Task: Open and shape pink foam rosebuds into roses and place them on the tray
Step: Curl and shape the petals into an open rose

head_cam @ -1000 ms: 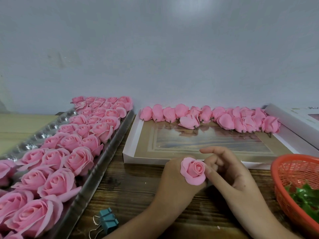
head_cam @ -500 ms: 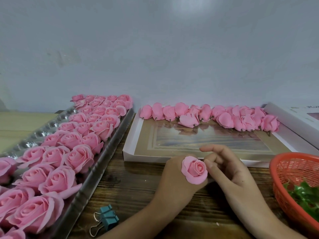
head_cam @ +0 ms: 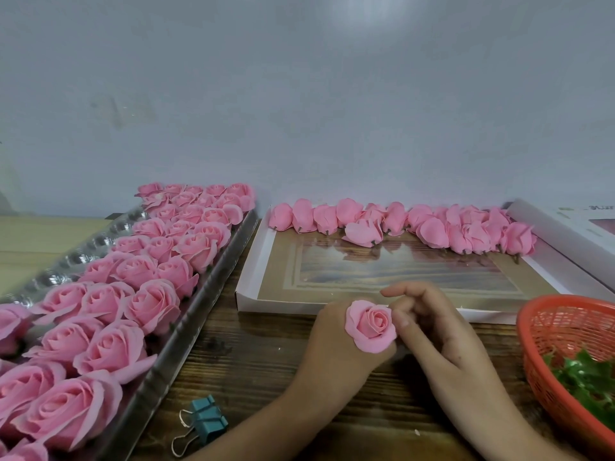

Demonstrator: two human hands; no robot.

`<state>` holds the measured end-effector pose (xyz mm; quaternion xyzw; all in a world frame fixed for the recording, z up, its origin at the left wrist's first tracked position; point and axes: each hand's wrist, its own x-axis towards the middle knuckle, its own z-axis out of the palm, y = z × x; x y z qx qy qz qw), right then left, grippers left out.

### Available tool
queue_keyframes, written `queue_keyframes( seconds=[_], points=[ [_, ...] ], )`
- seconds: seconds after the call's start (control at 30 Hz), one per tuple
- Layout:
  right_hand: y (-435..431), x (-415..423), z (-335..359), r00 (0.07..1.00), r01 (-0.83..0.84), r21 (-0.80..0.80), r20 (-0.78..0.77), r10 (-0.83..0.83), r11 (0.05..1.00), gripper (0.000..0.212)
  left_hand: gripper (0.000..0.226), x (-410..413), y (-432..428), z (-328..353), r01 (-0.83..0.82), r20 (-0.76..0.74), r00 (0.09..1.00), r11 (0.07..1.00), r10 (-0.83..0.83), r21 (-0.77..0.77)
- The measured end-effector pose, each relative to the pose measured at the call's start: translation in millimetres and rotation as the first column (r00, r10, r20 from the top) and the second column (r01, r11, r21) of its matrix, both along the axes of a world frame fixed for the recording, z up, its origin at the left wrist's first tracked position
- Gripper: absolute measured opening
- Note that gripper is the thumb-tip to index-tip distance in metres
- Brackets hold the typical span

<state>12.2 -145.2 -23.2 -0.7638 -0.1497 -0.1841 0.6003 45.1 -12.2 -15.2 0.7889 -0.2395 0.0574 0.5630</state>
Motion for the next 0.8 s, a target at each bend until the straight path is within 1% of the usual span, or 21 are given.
queue_keyframes(
  seconds=[0.07, 0.17, 0.2, 0.3, 0.4, 0.43, 0.5, 0.57, 0.63, 0.7, 0.8],
  points=[
    [0.7, 0.2, 0.7, 1.0, -0.026, 0.037, -0.004, 0.026, 0.999, 0.021, 0.031, -0.2, -0.9, -0.5, 0.002, 0.019, 1.0, 1.0, -0.002, 0.002],
    [-0.4, 2.4, -0.7, 0.994, -0.066, 0.174, -0.071, 0.08, 0.983, 0.02, 0.044, -0.2, -1.7, -3.1, 0.009, 0.058, 0.998, 0.999, -0.011, 0.035],
    [-1.2, 2.9, -1.4, 0.992, -0.069, 0.194, -0.088, 0.088, 0.978, 0.021, 0.045, -0.1, -1.8, -3.5, 0.009, 0.063, 0.998, 0.999, -0.012, 0.044],
    [-1.1, 2.0, -3.1, 0.995, -0.046, 0.143, -0.084, 0.059, 0.989, 0.023, 0.042, 0.4, -1.5, -4.1, 0.012, 0.056, 0.998, 0.999, -0.014, 0.043],
    [0.7, 0.8, -1.6, 0.998, -0.006, 0.01, -0.056, 0.007, 1.0, 0.027, 0.041, 0.8, -1.2, -3.7, 0.01, 0.045, 0.999, 0.999, -0.011, 0.036],
    [0.9, 1.1, -1.5, 0.999, 0.001, 0.0, -0.052, -0.001, 1.0, 0.026, 0.041, 0.5, -1.6, -3.3, -0.001, 0.047, 0.999, 0.999, -0.002, 0.047],
    [-0.2, 1.4, -1.6, 0.999, 0.031, 0.027, -0.029, -0.031, 0.999, 0.022, 0.043, 0.0, -1.9, -2.9, -0.036, 0.045, 0.998, 0.998, 0.034, 0.047],
    [-1.9, -0.5, -0.4, 0.998, 0.066, 0.052, 0.02, -0.067, 0.996, 0.022, 0.04, -0.5, -1.3, -2.5, -0.074, 0.014, 0.997, 0.997, 0.074, 0.0],
    [-0.7, -3.9, 1.4, 0.998, 0.04, 0.06, 0.051, -0.043, 0.997, 0.02, 0.04, -0.4, -0.1, -2.0, -0.079, -0.008, 0.997, 0.996, 0.079, -0.035],
    [1.8, -6.5, 2.9, 0.998, -0.006, 0.029, 0.062, 0.004, 1.0, 0.012, 0.043, -0.2, 0.5, -1.7, -0.051, -0.01, 0.999, 0.998, 0.051, -0.019],
    [4.0, -6.7, 4.2, 0.998, -0.003, -0.011, 0.058, 0.004, 1.0, 0.018, 0.044, -0.4, 0.1, -1.0, -0.053, -0.021, 0.998, 0.998, 0.054, 0.022]
  ],
)
